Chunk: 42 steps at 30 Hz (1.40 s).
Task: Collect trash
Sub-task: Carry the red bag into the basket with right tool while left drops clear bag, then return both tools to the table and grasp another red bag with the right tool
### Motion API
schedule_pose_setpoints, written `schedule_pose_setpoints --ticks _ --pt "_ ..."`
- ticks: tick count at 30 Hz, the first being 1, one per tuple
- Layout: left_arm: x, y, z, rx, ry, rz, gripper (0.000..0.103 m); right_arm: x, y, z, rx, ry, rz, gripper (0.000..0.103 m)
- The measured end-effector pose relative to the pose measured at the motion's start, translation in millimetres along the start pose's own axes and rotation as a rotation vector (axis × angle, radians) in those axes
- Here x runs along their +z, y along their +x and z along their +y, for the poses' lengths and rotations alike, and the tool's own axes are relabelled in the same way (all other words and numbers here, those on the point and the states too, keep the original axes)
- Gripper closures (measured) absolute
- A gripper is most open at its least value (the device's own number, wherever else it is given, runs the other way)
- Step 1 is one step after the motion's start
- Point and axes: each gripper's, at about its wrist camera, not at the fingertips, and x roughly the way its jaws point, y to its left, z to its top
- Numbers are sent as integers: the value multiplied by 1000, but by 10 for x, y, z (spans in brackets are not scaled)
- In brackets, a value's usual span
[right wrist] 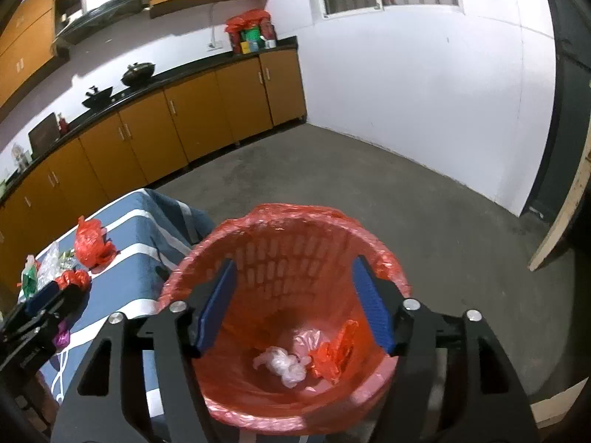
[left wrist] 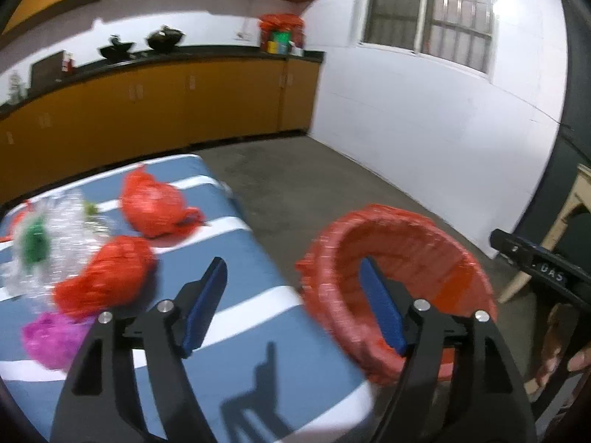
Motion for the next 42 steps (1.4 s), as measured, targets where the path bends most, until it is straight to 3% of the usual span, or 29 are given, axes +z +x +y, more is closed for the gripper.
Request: schedule_pose_setpoints --ticks 7,13,20,26,33,38,42 --pt "-50 -403 451 184 -23 -88 22 -36 -67 484 46 -101 -26 30" --pt "-155 -721 935 354 -76 -134 18 -123 1 1155 161 -194 -5 30" --pt "-354 -1039 1600 497 -167 -148 17 -279 220 2148 322 -277 77 32" --pt "-533 -1255 1996 550 -234 -147 17 -349 461 2810 383 -282 151 33" --pt "-671 -1412 2325 565 -307 -145 17 -476 735 3321 353 -330 202 33" --pt "-713 -1439 2403 558 -324 -143 17 -596 890 3376 308 -381 249 39" --pt "-693 -1366 2397 531 -331 -135 17 -622 884 3194 302 -377 267 41"
